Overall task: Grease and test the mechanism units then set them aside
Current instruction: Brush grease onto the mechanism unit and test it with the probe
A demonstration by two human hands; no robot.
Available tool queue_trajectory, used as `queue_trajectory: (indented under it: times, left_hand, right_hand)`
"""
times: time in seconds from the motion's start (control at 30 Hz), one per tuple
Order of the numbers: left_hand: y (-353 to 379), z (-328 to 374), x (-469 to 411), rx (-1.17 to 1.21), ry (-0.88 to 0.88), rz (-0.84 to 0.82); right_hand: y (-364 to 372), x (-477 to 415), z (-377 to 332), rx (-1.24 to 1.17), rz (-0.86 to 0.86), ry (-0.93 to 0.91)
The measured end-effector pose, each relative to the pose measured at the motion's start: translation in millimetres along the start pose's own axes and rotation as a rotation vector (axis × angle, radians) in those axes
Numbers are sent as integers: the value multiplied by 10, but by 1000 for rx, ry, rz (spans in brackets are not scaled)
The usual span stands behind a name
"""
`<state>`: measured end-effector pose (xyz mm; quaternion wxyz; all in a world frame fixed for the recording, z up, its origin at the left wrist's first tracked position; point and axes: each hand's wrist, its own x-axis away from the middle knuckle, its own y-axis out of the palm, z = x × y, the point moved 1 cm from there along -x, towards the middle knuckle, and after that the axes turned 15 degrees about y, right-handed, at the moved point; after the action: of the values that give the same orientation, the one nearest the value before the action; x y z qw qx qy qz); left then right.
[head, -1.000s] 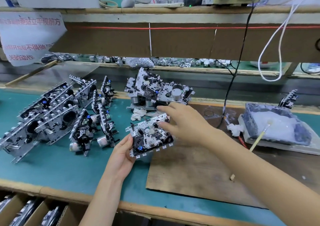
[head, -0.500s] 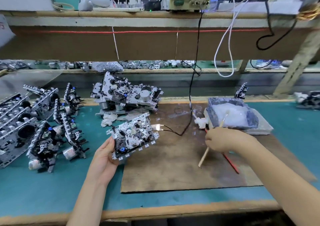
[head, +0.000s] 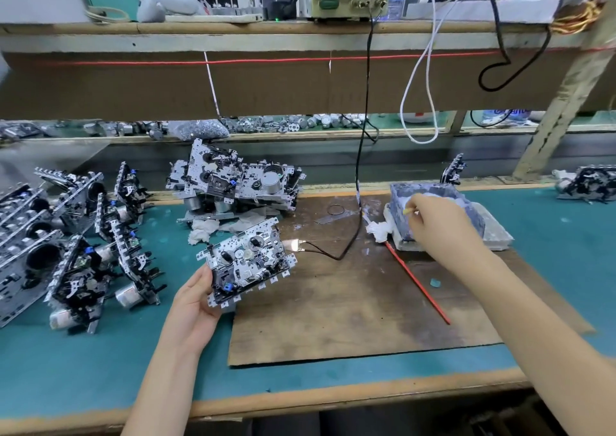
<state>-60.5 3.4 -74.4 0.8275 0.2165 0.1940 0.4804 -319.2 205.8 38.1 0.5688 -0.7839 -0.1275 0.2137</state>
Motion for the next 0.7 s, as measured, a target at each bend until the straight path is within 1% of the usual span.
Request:
queue_trajectory:
  times: [0.03,0.1,0.13,0.17,0.2,0.27,0.3,0.37,0.5,0.7]
  left_hand:
    - [3,6,5,-4,0,1]
    - [11,22,16,-8,-3,4]
    - [16,29,21,-10,-4,8]
    - [23,35,27,-12,-4,12]
    - [29,41,32,-15,-5,17]
    - [35,44,36,-18,-10,37]
    - [34,46,38,-20,-15,49]
    - [30,51,41,-26,-21,56]
    - [21,66,43,-53,-21,40]
    - [10,74,39,-51,-22,31]
  right_hand:
    - [-28,10,-11,-51,65,-25]
    - [-116,71,-83,-235,211,-152]
    - [-168,126,-149,-362,257,-240]
    - [-219,192,-229,-499,263,-326]
    - [-261,270,-317,-641,216,-402]
    - [-318,458,-504,-888,-8,-489]
    - [-330,546,-592,-961,-121,-513]
    - [-319,684,-740,-965,-248,-581]
    - [-206,750,-907,-878,-372,-652]
    - [-86,722,-1035,-841,-381,-701]
